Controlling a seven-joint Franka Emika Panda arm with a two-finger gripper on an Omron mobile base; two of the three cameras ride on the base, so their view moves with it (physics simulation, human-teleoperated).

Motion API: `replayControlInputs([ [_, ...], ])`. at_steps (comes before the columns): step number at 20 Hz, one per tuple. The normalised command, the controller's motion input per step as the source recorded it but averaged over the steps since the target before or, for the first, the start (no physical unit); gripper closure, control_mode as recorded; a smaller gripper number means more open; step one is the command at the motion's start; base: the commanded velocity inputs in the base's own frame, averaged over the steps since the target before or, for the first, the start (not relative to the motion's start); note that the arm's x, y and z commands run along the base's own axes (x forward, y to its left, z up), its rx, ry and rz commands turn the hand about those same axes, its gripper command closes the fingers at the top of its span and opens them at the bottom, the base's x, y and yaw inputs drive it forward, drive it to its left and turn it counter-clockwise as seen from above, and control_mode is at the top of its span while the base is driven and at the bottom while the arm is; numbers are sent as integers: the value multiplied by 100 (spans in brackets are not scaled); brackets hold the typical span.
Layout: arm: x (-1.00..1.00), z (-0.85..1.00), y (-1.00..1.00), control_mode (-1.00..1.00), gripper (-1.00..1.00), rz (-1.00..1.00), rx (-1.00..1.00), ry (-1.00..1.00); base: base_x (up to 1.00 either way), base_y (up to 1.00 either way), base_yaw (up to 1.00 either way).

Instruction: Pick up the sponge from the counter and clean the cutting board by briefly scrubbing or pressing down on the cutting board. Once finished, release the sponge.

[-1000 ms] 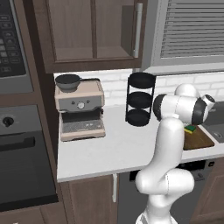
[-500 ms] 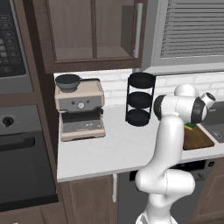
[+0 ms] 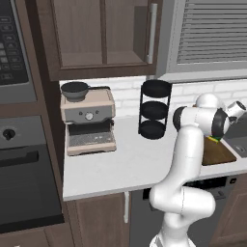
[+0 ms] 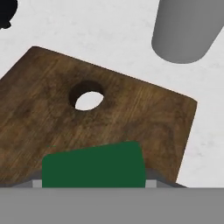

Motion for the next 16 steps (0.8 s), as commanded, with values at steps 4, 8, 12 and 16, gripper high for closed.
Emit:
replayControlInputs([
  [4,-67,0,0,-100,100,0,6,0,0,0,0],
  [8,-67,-1,0,-100,100,0,6,0,0,0,0],
  [12,-69,-7,0,-100,100,0,5,0,0,0,0],
  [16,-71,-12,0,-100,100,0,2,0,0,0,0],
])
